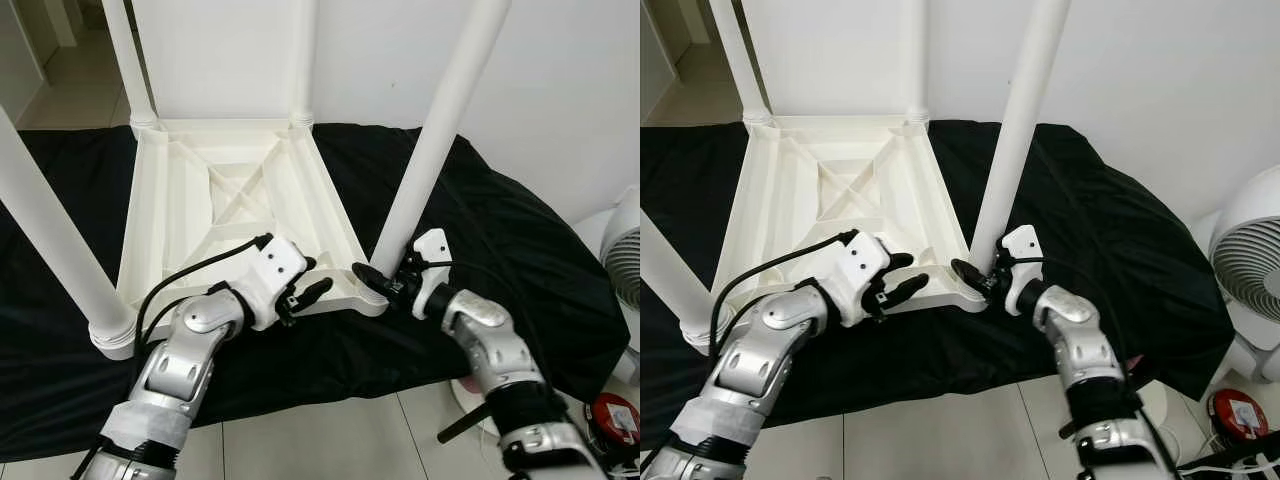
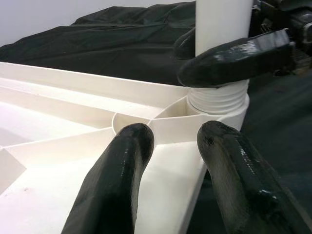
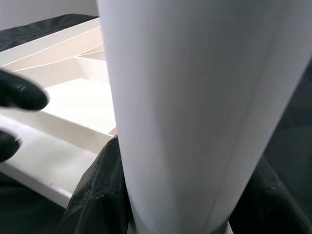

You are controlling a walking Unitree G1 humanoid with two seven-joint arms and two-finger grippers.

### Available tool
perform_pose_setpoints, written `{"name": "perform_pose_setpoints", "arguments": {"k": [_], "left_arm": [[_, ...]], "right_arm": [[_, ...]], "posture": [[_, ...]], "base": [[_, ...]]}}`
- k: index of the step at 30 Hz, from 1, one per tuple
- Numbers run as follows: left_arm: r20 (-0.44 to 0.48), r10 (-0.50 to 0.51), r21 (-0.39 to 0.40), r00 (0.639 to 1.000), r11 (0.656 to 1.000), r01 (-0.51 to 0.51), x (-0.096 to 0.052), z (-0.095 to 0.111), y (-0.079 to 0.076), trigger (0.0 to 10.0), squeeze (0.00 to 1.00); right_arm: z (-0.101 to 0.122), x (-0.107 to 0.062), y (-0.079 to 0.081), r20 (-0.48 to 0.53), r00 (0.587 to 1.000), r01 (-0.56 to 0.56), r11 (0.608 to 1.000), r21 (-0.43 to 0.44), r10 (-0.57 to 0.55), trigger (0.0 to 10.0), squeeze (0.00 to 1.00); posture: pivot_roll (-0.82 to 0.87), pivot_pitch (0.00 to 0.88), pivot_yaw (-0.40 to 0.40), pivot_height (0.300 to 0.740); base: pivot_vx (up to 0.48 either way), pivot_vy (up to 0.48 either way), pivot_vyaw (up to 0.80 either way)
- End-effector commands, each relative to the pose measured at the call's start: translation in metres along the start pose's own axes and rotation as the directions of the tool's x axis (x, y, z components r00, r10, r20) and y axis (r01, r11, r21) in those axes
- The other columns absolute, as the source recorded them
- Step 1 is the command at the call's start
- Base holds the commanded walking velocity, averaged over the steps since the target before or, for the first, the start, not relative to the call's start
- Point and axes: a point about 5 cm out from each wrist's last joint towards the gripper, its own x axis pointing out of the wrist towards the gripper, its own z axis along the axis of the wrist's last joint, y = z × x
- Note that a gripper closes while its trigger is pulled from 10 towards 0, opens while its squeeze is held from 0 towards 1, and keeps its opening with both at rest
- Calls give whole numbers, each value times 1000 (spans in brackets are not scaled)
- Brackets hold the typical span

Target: Building children table

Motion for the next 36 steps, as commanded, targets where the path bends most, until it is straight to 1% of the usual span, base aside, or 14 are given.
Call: {"name": "perform_pose_setpoints", "arguments": {"k": [1,2,7,9,10,11,12,15,17,27,28,33,35,36], "left_arm": [[9,23,6,1000,1000,-23,-1,1,-1,10000,0],[5,31,-6,1000,1000,-31,-2,-2,-2,10000,0],[5,31,-6,1000,1000,-31,-2,-2,-2,10000,0],[-3,46,-20,999,999,-46,-3,-7,-4,10000,0],[-6,62,-40,998,997,-62,-4,-12,-9,10000,0],[-6,62,-40,998,997,-62,-4,-12,-9,10000,0],[-3,81,-61,997,995,-81,-5,-16,-13,10000,0],[-3,81,-61,997,995,-81,-5,-16,-13,10000,0],[11,128,-83,992,988,-127,-5,-21,-15,10000,0],[14,170,-84,985,982,-168,-6,-24,-13,10000,0],[12,225,-81,974,971,-224,-7,-24,-8,10000,0],[13,240,-79,971,968,-238,-7,-23,-7,10000,0],[25,273,-81,962,959,-270,-7,-22,-4,10000,0],[32,283,-86,959,956,-279,-7,-20,-3,10000,0]], "right_arm": [[6,1,-1,23,997,73,997,-8,-73,10000,0],[6,3,3,38,988,147,989,21,-147,10000,0],[6,3,3,38,988,147,989,21,-147,10000,0],[5,4,9,50,968,241,969,57,-244,10000,0],[4,6,16,54,927,365,927,88,-371,10000,0],[4,6,16,54,927,365,927,88,-371,10000,0],[3,9,25,59,887,448,884,137,-458,10000,0],[3,9,25,59,887,448,884,137,-458,10000,0],[5,13,30,57,851,506,845,175,-522,10000,0],[7,12,26,57,852,505,846,169,-520,10000,0],[8,9,25,76,886,442,882,165,-458,10000,1000],[8,5,26,93,918,368,916,160,-386,10000,1000],[5,-8,20,93,979,175,980,96,-184,10000,1000],[3,-14,15,71,993,88,994,64,-92,10000,525]], "posture": [[55,43,-84,740],[56,45,-84,740],[56,45,-84,740],[56,48,-82,740],[54,49,-79,740],[54,49,-79,740],[55,53,-77,740],[55,53,-77,740],[49,56,-79,740],[53,58,-86,740],[54,60,-93,740],[54,60,-93,740],[57,68,-97,740],[58,68,-95,740]], "base": [[0,0,0],[0,0,0],[0,0,0],[0,0,0],[0,0,0],[0,0,0],[0,0,0],[0,0,0],[0,0,0],[0,0,0],[0,0,0],[0,0,0],[0,0,0],[0,0,0]]}}
